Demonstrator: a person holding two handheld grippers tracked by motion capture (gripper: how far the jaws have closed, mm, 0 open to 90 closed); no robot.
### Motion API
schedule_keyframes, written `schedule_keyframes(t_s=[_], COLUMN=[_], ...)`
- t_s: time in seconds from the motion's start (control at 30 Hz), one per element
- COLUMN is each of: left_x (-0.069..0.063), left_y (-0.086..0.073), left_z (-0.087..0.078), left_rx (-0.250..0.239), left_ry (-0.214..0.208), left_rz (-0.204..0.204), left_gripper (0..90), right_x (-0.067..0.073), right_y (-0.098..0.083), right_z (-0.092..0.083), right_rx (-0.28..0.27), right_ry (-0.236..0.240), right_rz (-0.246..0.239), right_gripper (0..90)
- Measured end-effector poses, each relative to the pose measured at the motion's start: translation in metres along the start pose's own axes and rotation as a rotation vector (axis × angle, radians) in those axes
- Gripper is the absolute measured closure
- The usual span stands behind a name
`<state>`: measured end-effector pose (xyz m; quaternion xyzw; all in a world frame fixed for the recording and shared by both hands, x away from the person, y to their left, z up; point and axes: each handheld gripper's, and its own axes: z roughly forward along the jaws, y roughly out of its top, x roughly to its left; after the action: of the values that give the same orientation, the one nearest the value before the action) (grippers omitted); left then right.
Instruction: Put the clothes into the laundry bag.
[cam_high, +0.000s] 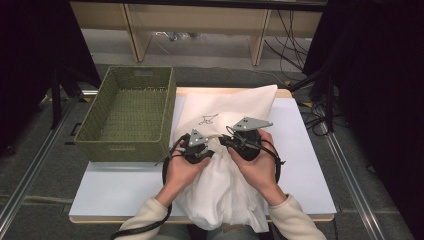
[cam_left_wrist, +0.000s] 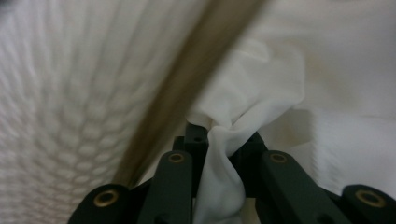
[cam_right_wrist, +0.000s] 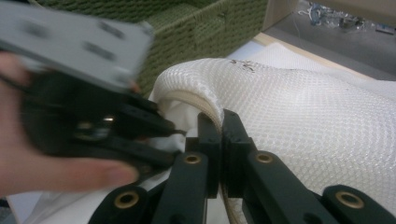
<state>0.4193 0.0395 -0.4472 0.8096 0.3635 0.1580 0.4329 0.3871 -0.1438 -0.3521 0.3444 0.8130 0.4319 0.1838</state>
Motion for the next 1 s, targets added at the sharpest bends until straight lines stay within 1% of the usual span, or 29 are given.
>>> schedule_keyframes(t_s=[0.03, 0.07, 0.1, 0.13, 0.17, 0.2, 0.23, 0.27, 0.3, 0.33, 0.37, 0.4, 0.43, 0.47, 0.5, 0.53, 0.57, 0.6, 0.63, 0.67, 0.7, 0.73, 0.77, 0.8, 0.83, 0.87, 0.93, 0.97, 1.0], left_x=[0.002, 0.002, 0.0, -0.002, -0.005, -0.006, -0.008, -0.011, -0.012, -0.016, -0.018, -0.021, -0.023, -0.025, -0.028, -0.031, -0.032, -0.034, -0.035, -0.036, -0.039, -0.037, -0.038, -0.039, -0.039, -0.039, -0.039, -0.04, -0.041], left_y=[-0.003, -0.005, -0.004, -0.003, -0.003, -0.001, 0.0, 0.0, 0.001, 0.002, 0.002, 0.002, 0.002, 0.002, 0.001, 0.0, -0.001, -0.002, -0.005, -0.007, -0.01, -0.012, -0.015, -0.019, -0.022, -0.024, -0.028, -0.029, -0.03], left_z=[0.005, 0.006, 0.002, -0.002, -0.007, -0.014, -0.02, -0.027, -0.035, -0.042, -0.049, -0.056, -0.063, -0.07, -0.077, -0.082, -0.084, -0.087, -0.087, -0.086, -0.083, -0.077, -0.07, -0.06, -0.048, -0.042, -0.027, -0.02, -0.017], left_rx=[0.018, 0.013, -0.001, -0.014, -0.038, -0.033, -0.054, -0.08, -0.077, -0.089, -0.094, -0.108, -0.11, -0.115, -0.129, -0.127, -0.131, -0.118, -0.095, -0.085, -0.062, -0.044, -0.001, 0.027, 0.045, 0.06, 0.093, 0.103, 0.105], left_ry=[-0.001, 0.005, 0.0, 0.001, -0.004, -0.002, -0.015, -0.014, -0.024, -0.035, -0.04, -0.044, -0.053, -0.06, -0.08, -0.087, -0.095, -0.102, -0.115, -0.121, -0.118, -0.1, -0.109, -0.092, -0.075, -0.071, -0.061, -0.052, -0.044], left_rz=[-0.014, -0.011, -0.003, 0.007, 0.006, 0.039, 0.049, 0.041, 0.052, 0.051, 0.071, 0.073, 0.085, 0.09, 0.078, 0.069, 0.072, 0.076, 0.094, 0.096, 0.088, 0.128, 0.13, 0.128, 0.126, 0.131, 0.144, 0.155, 0.153], left_gripper=[73.9, 72.0, 70.3, 66.8, 62.6, 57.4, 53.1, 49.1, 45.5, 42.1, 40.0, 38.3, 36.9, 36.0, 35.4, 34.3, 33.1, 32.0, 30.8, 29.6, 28.9, 28.3, 27.5, 26.7, 26.5, 28.1, 34.1, 37.0, 41.0], right_x=[-0.001, -0.002, -0.004, -0.006, -0.007, -0.009, -0.01, -0.011, -0.011, -0.011, -0.011, -0.011, -0.011, -0.01, -0.01, -0.011, -0.012, -0.011, -0.011, -0.012, -0.013, -0.013, -0.014, -0.014, -0.014, -0.013, -0.013, -0.013, -0.014], right_y=[-0.001, -0.002, -0.002, -0.002, -0.001, -0.001, 0.0, 0.0, -0.001, -0.001, -0.001, -0.001, -0.001, -0.001, -0.001, -0.001, -0.001, -0.001, -0.001, -0.001, -0.001, -0.001, -0.001, -0.001, -0.001, -0.001, -0.001, -0.001, -0.002], right_z=[0.001, 0.001, 0.001, 0.0, -0.001, -0.002, -0.002, -0.002, -0.002, -0.002, -0.001, -0.001, -0.001, -0.002, -0.002, -0.002, -0.002, -0.002, -0.003, -0.003, -0.003, -0.003, -0.003, -0.003, -0.002, -0.002, -0.002, -0.002, -0.002], right_rx=[0.005, 0.009, 0.007, 0.007, 0.003, -0.002, -0.004, -0.007, -0.004, -0.002, -0.002, -0.001, -0.001, 0.002, 0.003, -0.001, -0.003, -0.006, 0.0, -0.001, 0.001, 0.001, 0.0, -0.003, 0.0, 0.002, 0.005, 0.003, 0.005], right_ry=[0.0, -0.002, -0.014, -0.013, -0.017, -0.024, -0.019, -0.022, -0.021, -0.022, -0.025, -0.024, -0.026, -0.024, -0.025, -0.037, -0.037, -0.03, -0.032, -0.033, -0.028, -0.034, -0.033, -0.036, -0.031, -0.028, -0.026, -0.026, -0.029], right_rz=[0.007, 0.012, 0.01, 0.01, 0.015, 0.016, 0.017, 0.008, 0.019, 0.022, 0.02, 0.022, 0.021, 0.029, 0.028, 0.014, 0.01, 0.023, 0.03, 0.031, 0.034, 0.034, 0.032, 0.038, 0.03, 0.031, 0.029, 0.035, 0.027], right_gripper=[88.8, 88.9, 88.8, 88.8, 88.8, 88.8, 88.8, 88.8, 88.8, 88.8, 88.8, 88.8, 88.8, 88.9, 88.8, 88.8, 88.8, 88.8, 88.8, 88.8, 88.8, 88.8, 88.8, 88.8, 88.8, 88.8, 88.8, 88.8, 88.8])
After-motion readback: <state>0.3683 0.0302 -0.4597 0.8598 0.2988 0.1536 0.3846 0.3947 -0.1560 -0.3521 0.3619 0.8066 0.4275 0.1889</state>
